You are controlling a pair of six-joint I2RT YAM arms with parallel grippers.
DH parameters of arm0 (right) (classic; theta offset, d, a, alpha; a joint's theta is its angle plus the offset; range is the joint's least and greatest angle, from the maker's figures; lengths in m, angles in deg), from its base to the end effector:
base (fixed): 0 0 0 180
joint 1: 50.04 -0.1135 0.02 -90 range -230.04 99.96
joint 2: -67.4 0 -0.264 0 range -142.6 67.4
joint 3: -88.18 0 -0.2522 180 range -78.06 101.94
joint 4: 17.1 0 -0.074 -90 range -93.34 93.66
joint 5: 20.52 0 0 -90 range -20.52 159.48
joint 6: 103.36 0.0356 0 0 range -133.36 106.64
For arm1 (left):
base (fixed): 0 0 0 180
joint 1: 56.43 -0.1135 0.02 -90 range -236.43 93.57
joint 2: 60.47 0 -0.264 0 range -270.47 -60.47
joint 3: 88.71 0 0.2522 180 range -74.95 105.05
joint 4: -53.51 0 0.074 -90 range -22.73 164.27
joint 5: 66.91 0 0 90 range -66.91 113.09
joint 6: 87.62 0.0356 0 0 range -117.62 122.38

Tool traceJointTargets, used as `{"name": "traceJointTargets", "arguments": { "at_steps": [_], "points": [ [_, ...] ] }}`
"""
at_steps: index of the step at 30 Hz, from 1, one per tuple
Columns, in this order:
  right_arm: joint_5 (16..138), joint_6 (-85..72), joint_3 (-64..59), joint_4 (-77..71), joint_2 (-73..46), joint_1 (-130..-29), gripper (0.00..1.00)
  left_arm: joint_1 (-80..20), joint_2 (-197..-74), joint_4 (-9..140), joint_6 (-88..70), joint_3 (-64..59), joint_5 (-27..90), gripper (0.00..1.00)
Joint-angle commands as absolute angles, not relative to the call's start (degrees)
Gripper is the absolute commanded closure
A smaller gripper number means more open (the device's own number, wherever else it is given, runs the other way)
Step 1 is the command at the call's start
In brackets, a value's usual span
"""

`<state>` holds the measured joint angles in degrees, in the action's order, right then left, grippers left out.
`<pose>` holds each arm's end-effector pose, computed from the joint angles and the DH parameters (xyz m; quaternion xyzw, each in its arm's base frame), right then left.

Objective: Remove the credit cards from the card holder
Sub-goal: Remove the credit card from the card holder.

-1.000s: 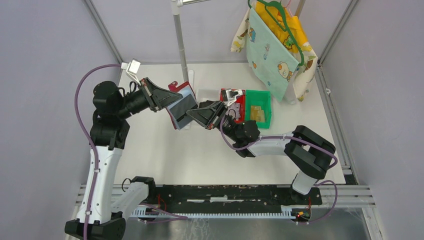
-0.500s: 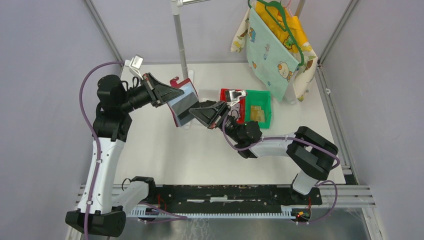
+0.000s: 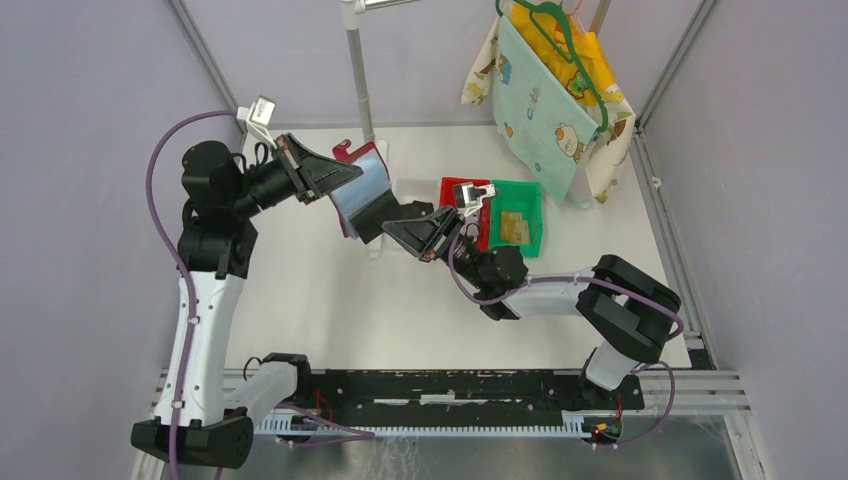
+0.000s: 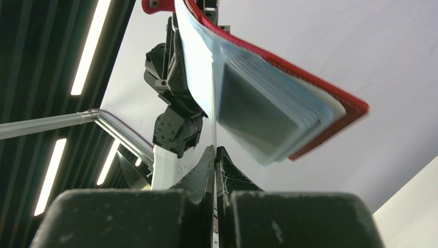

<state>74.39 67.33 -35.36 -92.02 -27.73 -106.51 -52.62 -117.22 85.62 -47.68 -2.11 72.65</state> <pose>0.1791 0.2758 0.2836 0.0574 0.4496 0.8367 0.3074 0.1888 -0.0397 0.4560 0.0101 0.7160 -0.5544 0.4241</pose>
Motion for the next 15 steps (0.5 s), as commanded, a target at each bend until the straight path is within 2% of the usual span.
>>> {"name": "traceJointTargets", "arguments": {
  "at_steps": [1,10,15],
  "points": [
    [75.0,67.2,-36.5,-115.6,-25.1,-106.0,1.00,-53.2,-117.8,84.6,-44.9,3.5,72.3,0.98],
    [82.0,71.2,-39.9,-115.2,-24.2,-100.5,1.00,-53.4,-119.6,95.5,-28.7,11.0,67.1,0.98],
    [91.8,69.9,-42.0,-103.7,-20.4,-95.0,1.00,-53.3,-120.0,98.2,-24.5,11.4,67.0,0.98]
  ]
}}
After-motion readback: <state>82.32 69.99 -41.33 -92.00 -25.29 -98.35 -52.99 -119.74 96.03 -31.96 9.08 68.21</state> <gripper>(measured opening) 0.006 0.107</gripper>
